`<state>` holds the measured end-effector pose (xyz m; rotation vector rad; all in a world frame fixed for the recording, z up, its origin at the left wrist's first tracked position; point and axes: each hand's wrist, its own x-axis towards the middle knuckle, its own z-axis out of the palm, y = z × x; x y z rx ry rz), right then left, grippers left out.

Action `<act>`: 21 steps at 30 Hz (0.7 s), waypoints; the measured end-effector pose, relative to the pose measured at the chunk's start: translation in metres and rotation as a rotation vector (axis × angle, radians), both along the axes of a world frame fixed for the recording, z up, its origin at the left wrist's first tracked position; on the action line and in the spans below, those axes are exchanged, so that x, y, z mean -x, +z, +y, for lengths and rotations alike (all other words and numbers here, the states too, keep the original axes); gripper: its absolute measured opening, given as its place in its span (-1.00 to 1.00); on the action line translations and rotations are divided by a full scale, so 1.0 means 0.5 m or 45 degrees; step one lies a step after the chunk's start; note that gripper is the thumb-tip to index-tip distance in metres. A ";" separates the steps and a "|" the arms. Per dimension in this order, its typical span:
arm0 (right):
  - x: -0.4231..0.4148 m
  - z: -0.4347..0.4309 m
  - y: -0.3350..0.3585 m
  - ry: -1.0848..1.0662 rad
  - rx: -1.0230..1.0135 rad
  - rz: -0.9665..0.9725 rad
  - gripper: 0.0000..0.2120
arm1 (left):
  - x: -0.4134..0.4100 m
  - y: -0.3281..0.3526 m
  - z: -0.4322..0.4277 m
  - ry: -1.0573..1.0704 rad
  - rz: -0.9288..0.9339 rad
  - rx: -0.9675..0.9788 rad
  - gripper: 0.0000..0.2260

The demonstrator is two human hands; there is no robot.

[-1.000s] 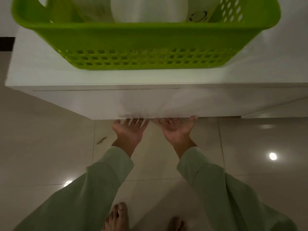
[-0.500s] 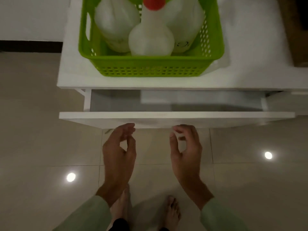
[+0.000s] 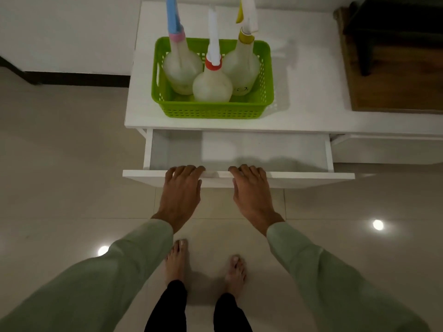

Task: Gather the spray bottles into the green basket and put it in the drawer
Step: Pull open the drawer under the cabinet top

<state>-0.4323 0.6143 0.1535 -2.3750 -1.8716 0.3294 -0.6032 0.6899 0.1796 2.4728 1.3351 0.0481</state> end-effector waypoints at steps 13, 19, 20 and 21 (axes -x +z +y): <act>0.071 -0.168 0.025 0.029 0.155 0.128 -0.57 | 0.069 0.000 -0.159 0.094 0.115 0.112 -0.47; 0.073 -0.192 0.044 0.067 0.241 0.272 -0.60 | 0.084 0.012 -0.192 0.104 0.074 0.225 -0.54; 0.069 -0.190 0.051 0.083 0.277 0.339 -0.58 | 0.083 0.017 -0.190 0.102 0.050 0.264 -0.58; 0.063 -0.184 0.061 0.095 0.309 0.410 -0.54 | 0.081 0.025 -0.182 0.108 0.005 0.315 -0.61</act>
